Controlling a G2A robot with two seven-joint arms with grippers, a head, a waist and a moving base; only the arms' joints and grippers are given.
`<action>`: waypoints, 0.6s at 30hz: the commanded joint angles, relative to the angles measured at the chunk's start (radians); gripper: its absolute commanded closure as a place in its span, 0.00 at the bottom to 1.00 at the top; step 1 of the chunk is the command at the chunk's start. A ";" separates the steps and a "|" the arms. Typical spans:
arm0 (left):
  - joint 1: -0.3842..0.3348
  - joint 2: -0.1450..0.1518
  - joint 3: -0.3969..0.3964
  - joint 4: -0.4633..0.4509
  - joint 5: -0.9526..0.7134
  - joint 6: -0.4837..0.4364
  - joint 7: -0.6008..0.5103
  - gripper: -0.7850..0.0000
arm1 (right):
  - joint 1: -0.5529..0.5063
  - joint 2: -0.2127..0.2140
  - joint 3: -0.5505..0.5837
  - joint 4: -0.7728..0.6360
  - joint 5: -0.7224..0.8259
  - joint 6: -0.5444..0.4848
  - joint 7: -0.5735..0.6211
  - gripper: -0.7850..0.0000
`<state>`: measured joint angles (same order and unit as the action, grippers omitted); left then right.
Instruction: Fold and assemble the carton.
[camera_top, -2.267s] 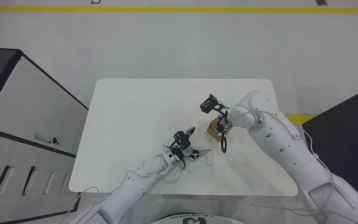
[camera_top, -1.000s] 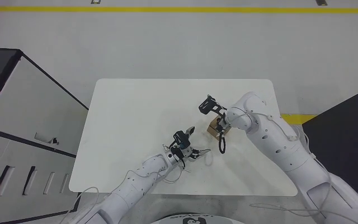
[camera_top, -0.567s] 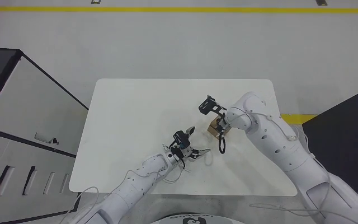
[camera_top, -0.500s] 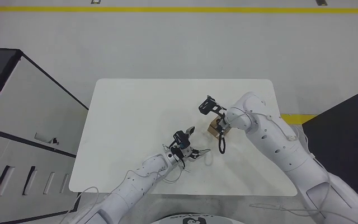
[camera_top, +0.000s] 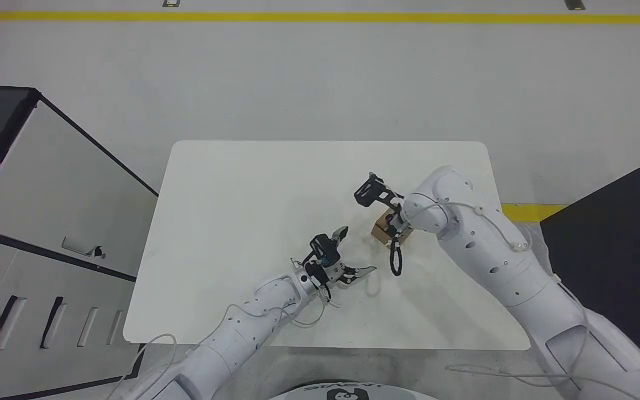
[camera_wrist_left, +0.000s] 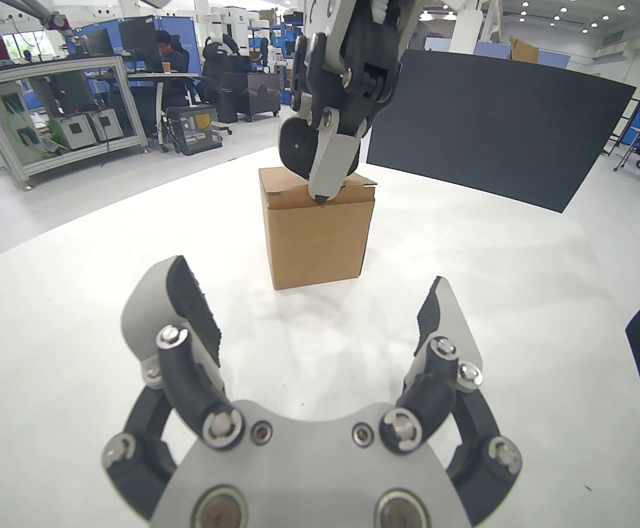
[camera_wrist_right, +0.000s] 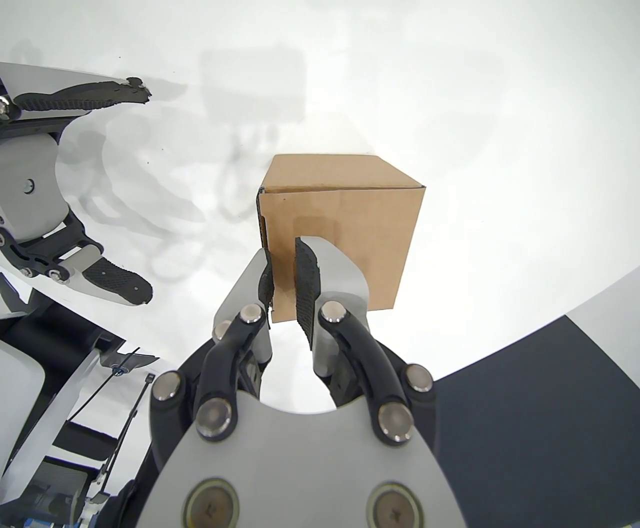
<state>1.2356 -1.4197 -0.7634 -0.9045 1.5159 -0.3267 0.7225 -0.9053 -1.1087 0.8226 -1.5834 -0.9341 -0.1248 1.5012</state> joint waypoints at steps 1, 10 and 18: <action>0.001 0.000 0.000 -0.001 -0.001 0.000 0.001 0.00 | -0.001 -0.001 0.000 0.002 0.002 -0.001 -0.002 0.90; 0.005 0.002 -0.001 -0.006 0.002 0.002 -0.002 0.00 | -0.007 0.002 0.022 -0.015 0.012 0.009 -0.003 0.56; 0.009 0.003 -0.003 -0.011 0.003 0.005 -0.004 0.00 | -0.024 0.012 0.071 -0.059 0.025 0.028 -0.010 0.77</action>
<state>1.2444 -1.4167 -0.7663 -0.9149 1.5184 -0.3217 0.7189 -0.9274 -1.0986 0.8836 -1.6380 -0.9143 -0.1025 1.4932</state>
